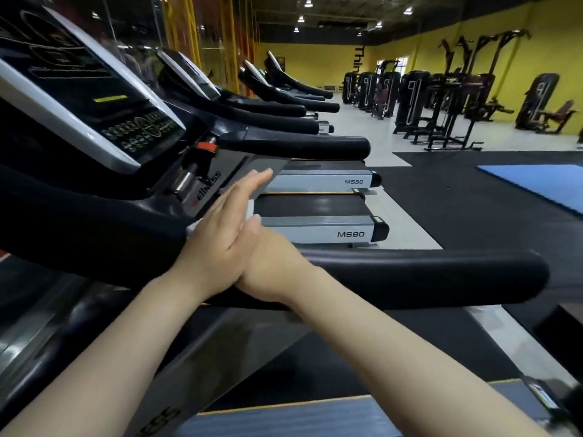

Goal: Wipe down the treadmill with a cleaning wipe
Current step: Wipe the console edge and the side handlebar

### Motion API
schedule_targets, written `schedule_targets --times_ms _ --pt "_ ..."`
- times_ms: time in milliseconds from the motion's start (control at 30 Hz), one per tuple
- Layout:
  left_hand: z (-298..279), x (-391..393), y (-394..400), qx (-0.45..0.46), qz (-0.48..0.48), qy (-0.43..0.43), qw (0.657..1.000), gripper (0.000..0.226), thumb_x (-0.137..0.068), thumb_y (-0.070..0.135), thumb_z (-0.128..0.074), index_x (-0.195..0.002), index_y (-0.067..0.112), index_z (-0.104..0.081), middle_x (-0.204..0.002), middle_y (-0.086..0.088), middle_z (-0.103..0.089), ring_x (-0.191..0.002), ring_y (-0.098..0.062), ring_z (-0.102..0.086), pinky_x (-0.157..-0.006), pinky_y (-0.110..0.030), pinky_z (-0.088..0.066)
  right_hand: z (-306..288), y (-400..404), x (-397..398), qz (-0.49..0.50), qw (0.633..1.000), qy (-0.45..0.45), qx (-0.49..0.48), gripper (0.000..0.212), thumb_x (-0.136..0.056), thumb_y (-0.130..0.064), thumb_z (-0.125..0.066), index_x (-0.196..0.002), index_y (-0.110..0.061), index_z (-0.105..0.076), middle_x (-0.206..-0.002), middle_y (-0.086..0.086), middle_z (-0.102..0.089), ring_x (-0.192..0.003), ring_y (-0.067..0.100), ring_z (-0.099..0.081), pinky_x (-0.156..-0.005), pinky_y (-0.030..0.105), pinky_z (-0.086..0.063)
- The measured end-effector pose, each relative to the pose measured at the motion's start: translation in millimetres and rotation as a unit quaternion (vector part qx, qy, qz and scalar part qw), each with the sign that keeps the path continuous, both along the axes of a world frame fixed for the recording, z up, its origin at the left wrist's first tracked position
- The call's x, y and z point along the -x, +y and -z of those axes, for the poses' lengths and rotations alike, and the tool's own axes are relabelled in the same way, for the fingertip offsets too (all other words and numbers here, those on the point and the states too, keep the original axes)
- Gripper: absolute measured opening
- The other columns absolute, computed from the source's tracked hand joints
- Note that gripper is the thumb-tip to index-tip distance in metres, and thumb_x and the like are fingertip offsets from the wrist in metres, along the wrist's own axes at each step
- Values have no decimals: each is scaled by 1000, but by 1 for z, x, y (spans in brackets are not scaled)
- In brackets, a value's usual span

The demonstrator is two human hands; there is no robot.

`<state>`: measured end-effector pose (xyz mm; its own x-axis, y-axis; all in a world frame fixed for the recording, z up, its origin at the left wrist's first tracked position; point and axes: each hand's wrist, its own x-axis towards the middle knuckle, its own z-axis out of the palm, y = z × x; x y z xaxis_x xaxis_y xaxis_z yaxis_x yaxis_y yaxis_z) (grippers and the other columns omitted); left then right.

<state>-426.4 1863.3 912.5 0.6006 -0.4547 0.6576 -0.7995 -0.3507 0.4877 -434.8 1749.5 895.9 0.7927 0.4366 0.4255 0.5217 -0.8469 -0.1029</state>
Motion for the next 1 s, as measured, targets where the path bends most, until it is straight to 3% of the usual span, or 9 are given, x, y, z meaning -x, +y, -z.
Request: schedule_targets --times_ms 100,233,333,400,533,633,733,867,1000 --pt "-4 0 -32 -11 6 45 999 50 -95 22 -36 -145 26 -42 -146 15 -45 -137 4 -35 -113 -15 -26 25 -55 15 37 997 -33 58 39 -86 -19 -59 -121 -2 -56 -112 17 -62 -95 36 -59 -70 36 -42" --pt "-3 0 -58 -142 -45 107 983 36 -102 35 -37 -137 37 -49 -138 21 -51 -128 4 -44 -105 -25 -35 59 -188 48 140 988 -23 63 42 -92 -35 -48 -125 -9 -53 -118 9 -62 -105 31 -57 -95 40 -42" --pt "0 7 -76 -245 -83 109 960 36 -102 36 -37 -137 38 -47 -137 21 -52 -127 -3 -48 -102 -32 -41 64 -287 72 273 961 -14 31 44 -96 -44 -25 -100 -17 -59 -97 7 -63 -98 30 -57 -101 41 -36" --pt "3 11 -83 -274 -109 108 949 35 -103 37 -36 -135 39 -50 -134 22 -55 -123 -5 -51 -99 -32 -43 60 -327 78 352 936 5 18 46 -96 -41 -13 -82 -20 -51 -76 3 -52 -80 29 -49 -98 46 -39" --pt "9 10 -88 -217 -131 154 955 32 -103 34 -34 -122 40 -58 -119 25 -63 -111 -3 -57 -93 -31 -45 59 -273 62 377 925 -44 30 32 -94 -23 -35 -98 -11 -64 -79 11 -65 -72 34 -56 -79 44 -47" --pt "9 6 -89 -153 -149 191 958 30 -102 30 -34 -111 38 -62 -104 24 -68 -106 -4 -58 -88 -31 -42 62 -166 49 202 977 -56 -24 36 -84 -28 -38 -112 -15 -57 -99 9 -64 -93 30 -55 -95 43 -37" --pt "9 8 -91 -168 -160 177 957 32 -102 30 -34 -109 37 -64 -105 20 -67 -105 -8 -59 -85 -32 -43 62 -144 45 129 990 -52 -19 57 -81 -37 -37 -129 -9 -52 -120 7 -60 -113 27 -52 -110 38 -30" --pt "9 13 -95 -187 -168 142 957 34 -102 30 -33 -108 36 -66 -105 21 -67 -102 -9 -59 -83 -32 -45 81 -242 57 246 965 -90 -14 43 -89 -34 -35 -114 -10 -61 -108 8 -66 -107 29 -59 -108 40 -28" --pt "12 20 -113 -213 -140 132 958 31 -102 30 -34 -105 39 -63 -99 16 -67 -89 -6 -58 -77 -29 -48 89 -352 84 403 907 -82 -85 36 -94 -28 -29 -88 -7 -58 -87 13 -58 -85 37 -55 -86 44 -36"
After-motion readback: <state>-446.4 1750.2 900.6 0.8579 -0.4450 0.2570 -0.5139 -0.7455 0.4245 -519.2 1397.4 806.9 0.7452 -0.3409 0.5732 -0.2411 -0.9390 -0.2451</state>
